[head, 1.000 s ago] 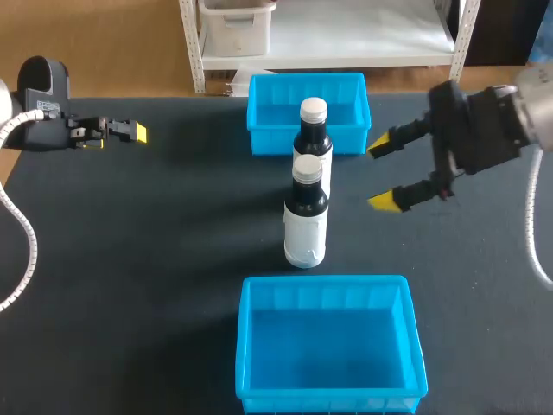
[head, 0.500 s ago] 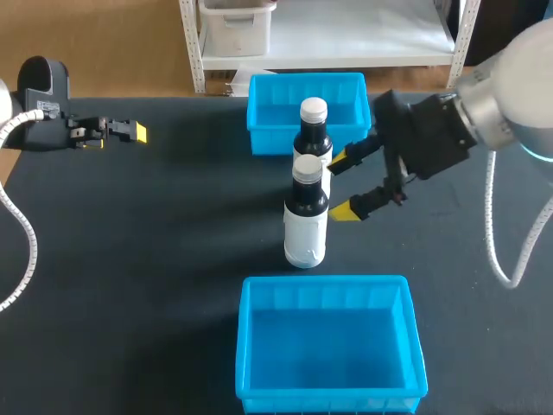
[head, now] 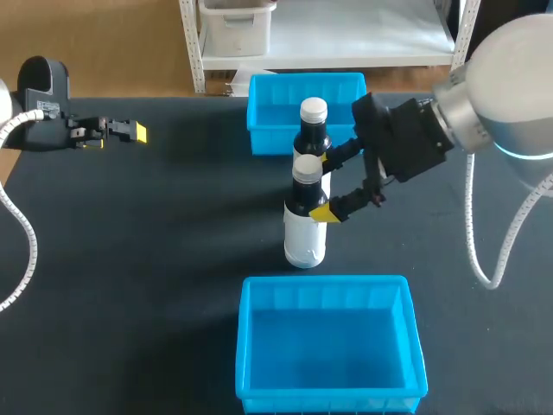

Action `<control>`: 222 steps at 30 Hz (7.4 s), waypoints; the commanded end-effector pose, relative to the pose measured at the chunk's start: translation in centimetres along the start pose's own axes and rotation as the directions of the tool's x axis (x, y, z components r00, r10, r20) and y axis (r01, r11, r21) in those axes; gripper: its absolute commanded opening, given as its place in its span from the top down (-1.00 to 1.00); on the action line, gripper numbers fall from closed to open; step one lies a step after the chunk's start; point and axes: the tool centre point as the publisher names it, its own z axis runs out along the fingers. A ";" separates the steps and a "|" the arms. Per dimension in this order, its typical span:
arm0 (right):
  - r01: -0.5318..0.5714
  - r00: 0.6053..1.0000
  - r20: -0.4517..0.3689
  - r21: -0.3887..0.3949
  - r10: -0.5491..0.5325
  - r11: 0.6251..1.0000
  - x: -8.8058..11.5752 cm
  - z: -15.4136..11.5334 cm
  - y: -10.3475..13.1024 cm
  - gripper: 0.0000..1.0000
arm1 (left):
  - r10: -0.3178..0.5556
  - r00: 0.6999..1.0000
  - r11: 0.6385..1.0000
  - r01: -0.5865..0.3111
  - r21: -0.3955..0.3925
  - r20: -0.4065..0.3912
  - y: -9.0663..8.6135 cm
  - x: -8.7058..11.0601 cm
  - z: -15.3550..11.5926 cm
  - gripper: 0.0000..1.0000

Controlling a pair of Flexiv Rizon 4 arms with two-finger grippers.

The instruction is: Pick up the bottle, and place it in the far bin if it is heavy, or in the near bin if it is light.

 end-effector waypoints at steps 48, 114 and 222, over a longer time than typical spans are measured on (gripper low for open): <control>-0.071 0.997 0.001 0.027 0.071 0.997 2.0 0.4 -2.6 -1.00 | 0.000 1.000 1.000 0.000 0.000 0.000 0.0 0.0 0.0 -1.00; -0.022 0.998 0.050 -0.026 0.023 0.999 -0.2 2.1 -1.4 0.29 | 0.000 1.000 1.000 0.000 0.000 0.000 0.0 0.0 0.0 -1.00; 0.225 0.973 0.115 -0.267 -0.201 0.937 -4.1 0.9 18.1 1.00 | 0.000 1.000 1.000 0.000 0.000 0.000 0.0 0.0 0.0 -1.00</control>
